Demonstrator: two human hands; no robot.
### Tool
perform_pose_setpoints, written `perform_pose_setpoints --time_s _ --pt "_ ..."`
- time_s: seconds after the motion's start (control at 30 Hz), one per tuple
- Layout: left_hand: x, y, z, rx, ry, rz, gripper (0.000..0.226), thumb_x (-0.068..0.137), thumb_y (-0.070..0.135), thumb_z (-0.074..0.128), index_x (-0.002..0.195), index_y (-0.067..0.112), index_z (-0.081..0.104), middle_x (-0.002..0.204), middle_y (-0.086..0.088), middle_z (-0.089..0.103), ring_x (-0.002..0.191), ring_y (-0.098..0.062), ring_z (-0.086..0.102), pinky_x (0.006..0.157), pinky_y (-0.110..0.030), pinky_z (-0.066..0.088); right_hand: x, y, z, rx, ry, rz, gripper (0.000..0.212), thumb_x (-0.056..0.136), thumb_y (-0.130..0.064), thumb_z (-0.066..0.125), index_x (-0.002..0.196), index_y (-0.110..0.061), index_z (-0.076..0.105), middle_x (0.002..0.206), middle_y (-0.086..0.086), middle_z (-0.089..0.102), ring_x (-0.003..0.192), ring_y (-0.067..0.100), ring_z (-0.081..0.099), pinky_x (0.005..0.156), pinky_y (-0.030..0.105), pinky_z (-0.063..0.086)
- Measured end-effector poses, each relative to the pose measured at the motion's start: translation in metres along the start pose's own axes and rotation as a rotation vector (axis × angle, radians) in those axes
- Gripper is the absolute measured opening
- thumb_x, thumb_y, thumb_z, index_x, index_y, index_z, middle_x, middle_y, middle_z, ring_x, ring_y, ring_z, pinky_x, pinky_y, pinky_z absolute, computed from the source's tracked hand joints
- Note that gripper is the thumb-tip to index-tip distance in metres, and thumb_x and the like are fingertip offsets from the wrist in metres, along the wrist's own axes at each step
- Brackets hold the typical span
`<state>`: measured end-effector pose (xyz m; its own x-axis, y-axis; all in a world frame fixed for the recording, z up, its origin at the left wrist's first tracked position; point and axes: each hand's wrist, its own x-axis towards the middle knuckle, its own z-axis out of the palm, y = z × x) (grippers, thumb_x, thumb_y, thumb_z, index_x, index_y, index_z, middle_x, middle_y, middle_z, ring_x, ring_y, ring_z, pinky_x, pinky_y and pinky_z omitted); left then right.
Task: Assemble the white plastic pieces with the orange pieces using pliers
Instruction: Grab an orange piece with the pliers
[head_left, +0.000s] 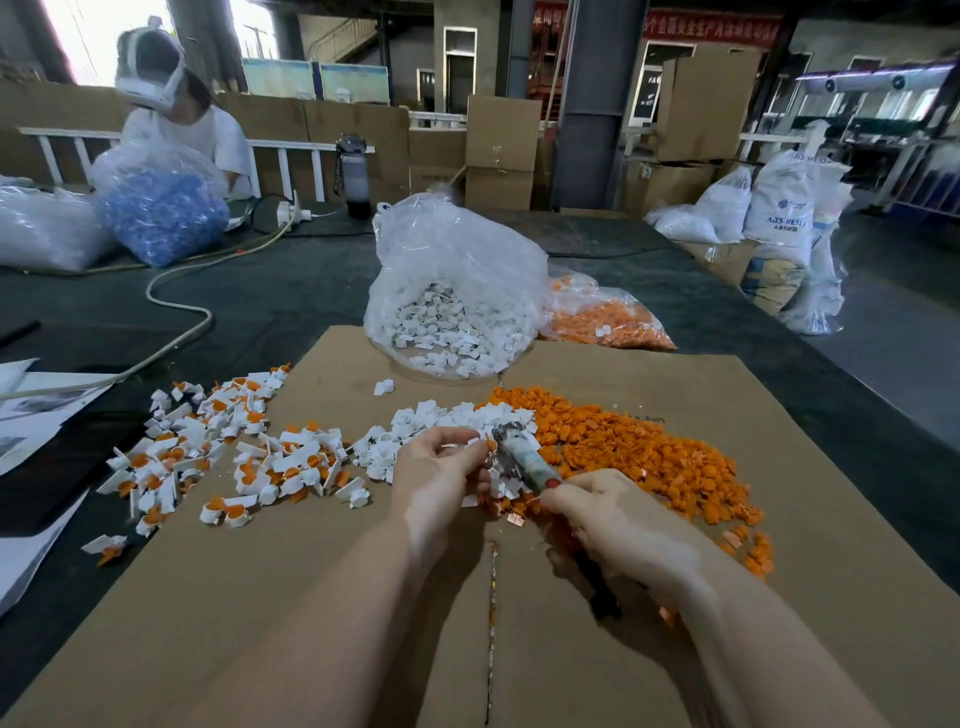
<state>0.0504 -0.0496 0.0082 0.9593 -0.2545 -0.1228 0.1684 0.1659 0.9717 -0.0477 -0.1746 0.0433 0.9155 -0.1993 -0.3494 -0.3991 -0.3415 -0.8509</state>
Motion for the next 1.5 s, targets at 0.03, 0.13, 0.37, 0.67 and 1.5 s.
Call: perform_pose_setpoints --time_s 0.03,0.13,0.37,0.67,1.5 --pt "0.002 0.001 0.0 0.011 0.01 0.005 0.007 0.088 -0.002 0.057 0.095 0.001 0.056 0.066 -0.012 0.055 0.044 -0.01 0.053 0.047 -0.021 0.05 -0.001 -0.002 0.0 0.032 -0.021 0.009 0.022 0.09 -0.027 0.05 0.081 -0.008 0.056 0.068 0.013 0.058 0.063 0.026 0.056 0.06 0.037 0.041" --pt "0.007 0.002 0.0 0.056 0.039 0.007 0.008 0.089 -0.001 0.057 0.097 -0.002 0.057 0.067 -0.012 0.055 0.047 -0.011 0.052 0.045 -0.019 0.048 -0.003 -0.006 0.001 0.075 -0.046 0.037 0.019 0.092 -0.025 0.049 0.082 -0.009 0.052 0.07 0.011 0.055 0.063 0.025 0.055 0.057 0.033 0.042" --pt "0.009 0.003 0.005 0.065 0.073 -0.005 0.009 0.09 -0.001 0.054 0.099 -0.001 0.055 0.066 -0.009 0.056 0.052 -0.011 0.05 0.045 -0.018 0.045 -0.003 -0.008 0.008 0.05 -0.054 0.036 0.016 0.094 -0.023 0.041 0.089 -0.009 0.047 0.074 0.01 0.05 0.062 0.024 0.052 0.056 0.034 0.043" --pt "0.006 0.0 0.01 0.061 0.086 0.014 0.005 0.089 0.001 0.057 0.09 0.006 0.057 0.069 -0.009 0.057 0.056 -0.013 0.052 0.051 -0.023 0.044 -0.001 -0.006 0.013 -0.364 0.158 -0.121 0.023 0.095 -0.03 0.045 0.075 -0.019 0.04 0.075 -0.002 0.046 0.061 0.011 0.042 0.053 0.022 0.031" --pt "-0.022 -0.027 -0.011 0.542 -0.099 0.244 0.027 0.094 0.008 0.051 0.111 0.02 0.067 0.103 0.017 0.058 0.1 0.006 0.048 0.075 0.011 0.028 0.024 0.052 -0.013 -1.17 0.755 0.022 0.069 0.079 -0.076 0.036 0.124 -0.026 0.051 0.133 0.003 0.044 0.123 0.022 0.036 0.102 0.037 0.027"
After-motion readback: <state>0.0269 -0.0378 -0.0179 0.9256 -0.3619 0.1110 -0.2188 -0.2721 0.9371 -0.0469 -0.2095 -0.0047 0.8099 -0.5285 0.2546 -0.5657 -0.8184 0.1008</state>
